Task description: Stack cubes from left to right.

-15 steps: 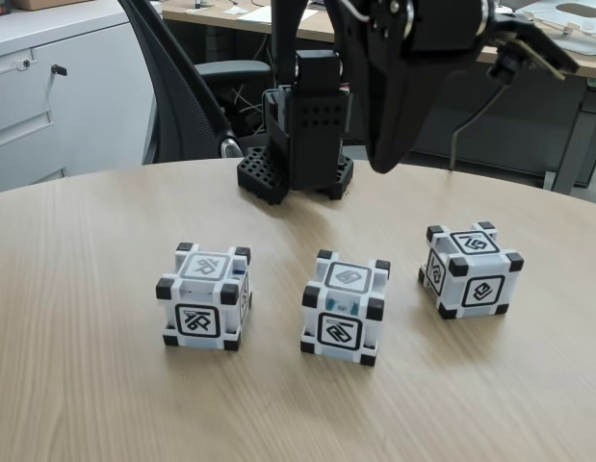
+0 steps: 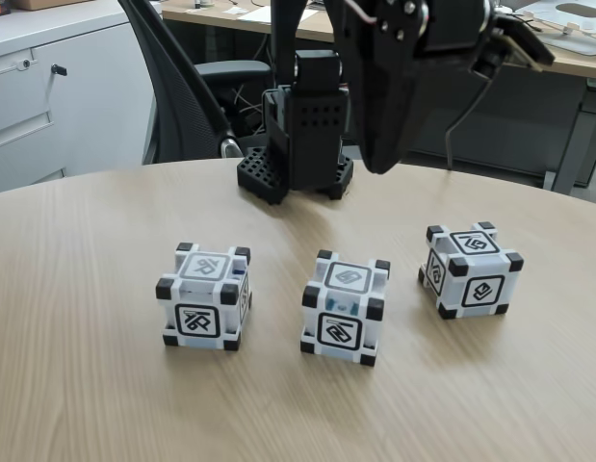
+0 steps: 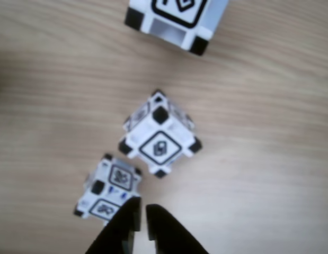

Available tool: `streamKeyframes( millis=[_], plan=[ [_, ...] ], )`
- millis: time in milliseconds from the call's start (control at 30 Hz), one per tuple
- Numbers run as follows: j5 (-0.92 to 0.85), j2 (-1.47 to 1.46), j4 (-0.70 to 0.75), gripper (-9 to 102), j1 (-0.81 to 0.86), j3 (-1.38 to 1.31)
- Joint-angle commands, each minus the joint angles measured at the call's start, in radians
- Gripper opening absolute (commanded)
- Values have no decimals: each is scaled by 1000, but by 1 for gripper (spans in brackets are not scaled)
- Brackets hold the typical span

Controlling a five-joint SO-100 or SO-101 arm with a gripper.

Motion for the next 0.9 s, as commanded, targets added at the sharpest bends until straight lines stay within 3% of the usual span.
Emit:
streamKeyframes(
  millis=[0,867],
  plan=[
    [-8,25,11,0,8,-43],
    [184,25,0,0,6,-43]
  ],
)
